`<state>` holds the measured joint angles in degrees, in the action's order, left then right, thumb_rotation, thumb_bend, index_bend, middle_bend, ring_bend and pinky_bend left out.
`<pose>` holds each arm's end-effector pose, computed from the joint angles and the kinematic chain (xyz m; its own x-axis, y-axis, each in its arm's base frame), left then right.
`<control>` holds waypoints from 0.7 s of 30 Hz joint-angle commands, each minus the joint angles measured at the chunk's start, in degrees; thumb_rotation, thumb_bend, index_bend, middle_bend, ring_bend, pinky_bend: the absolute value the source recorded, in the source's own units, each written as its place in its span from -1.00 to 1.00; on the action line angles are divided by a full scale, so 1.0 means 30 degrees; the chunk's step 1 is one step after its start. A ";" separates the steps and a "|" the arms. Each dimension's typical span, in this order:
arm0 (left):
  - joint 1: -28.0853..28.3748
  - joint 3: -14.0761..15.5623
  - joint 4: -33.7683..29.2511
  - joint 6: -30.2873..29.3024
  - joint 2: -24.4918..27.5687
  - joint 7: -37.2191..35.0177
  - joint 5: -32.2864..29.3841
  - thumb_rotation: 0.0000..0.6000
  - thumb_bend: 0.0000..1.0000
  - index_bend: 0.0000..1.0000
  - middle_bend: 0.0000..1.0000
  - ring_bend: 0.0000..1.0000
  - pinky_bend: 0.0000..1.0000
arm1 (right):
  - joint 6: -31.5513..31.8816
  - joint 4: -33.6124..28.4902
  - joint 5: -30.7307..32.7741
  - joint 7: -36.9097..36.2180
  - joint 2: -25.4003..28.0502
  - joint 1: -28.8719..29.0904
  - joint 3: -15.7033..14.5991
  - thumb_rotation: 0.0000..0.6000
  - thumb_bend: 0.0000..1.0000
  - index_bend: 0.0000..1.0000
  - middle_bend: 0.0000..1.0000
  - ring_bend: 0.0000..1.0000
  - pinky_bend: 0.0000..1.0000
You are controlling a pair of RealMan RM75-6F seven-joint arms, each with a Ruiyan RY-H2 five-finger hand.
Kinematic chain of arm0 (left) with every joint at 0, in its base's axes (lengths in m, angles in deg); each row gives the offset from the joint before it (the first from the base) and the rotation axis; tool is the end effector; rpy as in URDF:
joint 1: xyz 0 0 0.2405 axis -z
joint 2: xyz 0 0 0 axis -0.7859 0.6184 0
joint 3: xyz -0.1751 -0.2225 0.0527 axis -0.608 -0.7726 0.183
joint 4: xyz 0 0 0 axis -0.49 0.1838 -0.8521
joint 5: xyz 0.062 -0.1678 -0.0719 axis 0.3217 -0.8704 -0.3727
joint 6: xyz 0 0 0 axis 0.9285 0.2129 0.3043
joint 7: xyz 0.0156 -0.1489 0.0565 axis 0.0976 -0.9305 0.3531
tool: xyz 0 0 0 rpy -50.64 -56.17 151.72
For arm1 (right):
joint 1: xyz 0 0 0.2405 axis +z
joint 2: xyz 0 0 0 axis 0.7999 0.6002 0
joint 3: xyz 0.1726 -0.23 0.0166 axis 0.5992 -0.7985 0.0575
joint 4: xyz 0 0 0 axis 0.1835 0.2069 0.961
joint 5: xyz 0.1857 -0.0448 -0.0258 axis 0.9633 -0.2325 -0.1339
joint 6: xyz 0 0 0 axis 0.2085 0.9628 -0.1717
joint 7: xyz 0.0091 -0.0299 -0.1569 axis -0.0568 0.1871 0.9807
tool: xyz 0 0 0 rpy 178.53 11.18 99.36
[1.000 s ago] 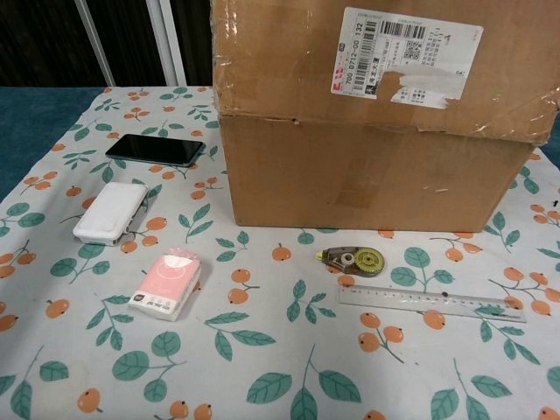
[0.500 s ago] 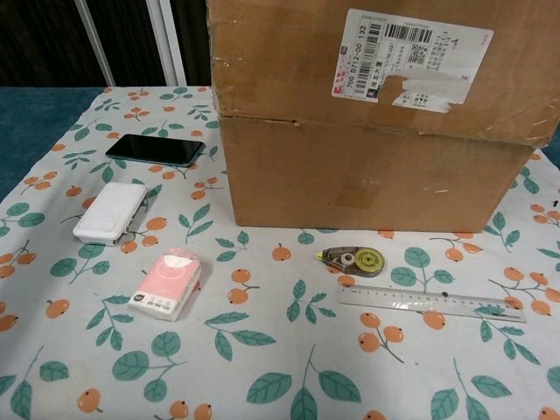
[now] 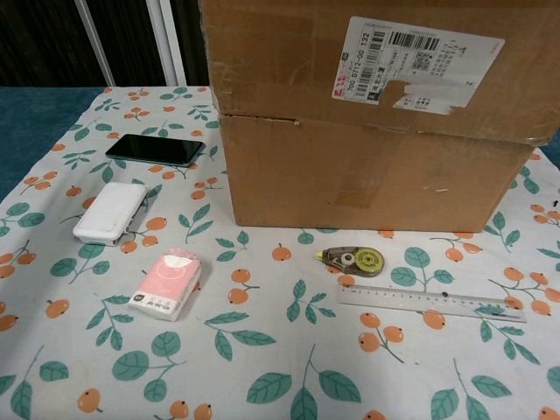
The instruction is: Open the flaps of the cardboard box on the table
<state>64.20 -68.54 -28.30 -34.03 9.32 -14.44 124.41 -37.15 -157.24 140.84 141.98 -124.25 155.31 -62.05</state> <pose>-0.3092 0.2569 0.1560 0.1292 -0.0072 0.9916 0.9916 0.0047 -0.1292 0.0636 -0.3708 0.2045 0.5419 -0.5698 0.6178 -0.8240 -0.2152 0.5242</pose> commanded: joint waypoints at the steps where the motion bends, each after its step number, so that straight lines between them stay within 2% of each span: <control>1: -0.0011 0.0000 -0.0033 -0.0014 0.0008 -0.0040 0.0017 1.00 -0.64 -1.00 -1.00 -1.00 -0.99 | 0.0014 -0.0586 0.0614 0.0605 0.0445 -0.0169 0.0532 1.00 1.00 0.04 0.19 0.14 0.11; 9: -0.0056 -0.0002 -0.0056 -0.0196 0.0027 -0.0132 0.0211 1.00 -0.64 -1.00 -1.00 -1.00 -0.99 | 0.0255 -0.1532 0.1259 0.1050 0.1086 -0.0846 0.1624 1.00 1.00 0.04 0.17 0.14 0.11; 13: -0.0061 0.0017 -0.0047 -0.0204 0.0024 -0.0139 0.0252 1.00 -0.64 -1.00 -1.00 -1.00 -0.99 | 0.0351 -0.1918 0.0372 0.0754 0.1524 -0.1556 0.2230 1.00 0.95 -0.03 0.03 0.03 0.09; 15: -0.0070 0.0047 -0.0044 -0.0218 0.0040 -0.0071 0.0290 1.00 -0.64 -1.00 -1.00 -1.00 -0.99 | 0.0352 -0.2208 -0.1318 -0.0029 0.1828 -0.2410 0.2501 1.00 0.76 -0.07 -0.05 -0.04 0.03; 17: -0.0078 0.0081 -0.0065 -0.0198 0.0081 0.0036 0.0291 1.00 -0.64 -1.00 -1.00 -1.00 -0.99 | 0.0586 -0.2530 -0.3551 -0.1088 0.2048 -0.3461 0.2623 1.00 0.47 -0.12 -0.14 -0.12 -0.09; 21: -0.0070 0.0136 -0.0226 -0.0176 0.0184 0.0237 0.0361 1.00 -0.64 -1.00 -1.00 -1.00 -0.99 | 0.1732 -0.3477 -1.0735 -0.5238 0.2236 -0.7410 0.2883 1.00 0.11 -0.32 -0.36 -0.30 -0.31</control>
<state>63.98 -68.16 -28.92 -34.56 9.85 -13.78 125.46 -35.09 -164.61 127.63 137.73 -118.78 144.26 -54.64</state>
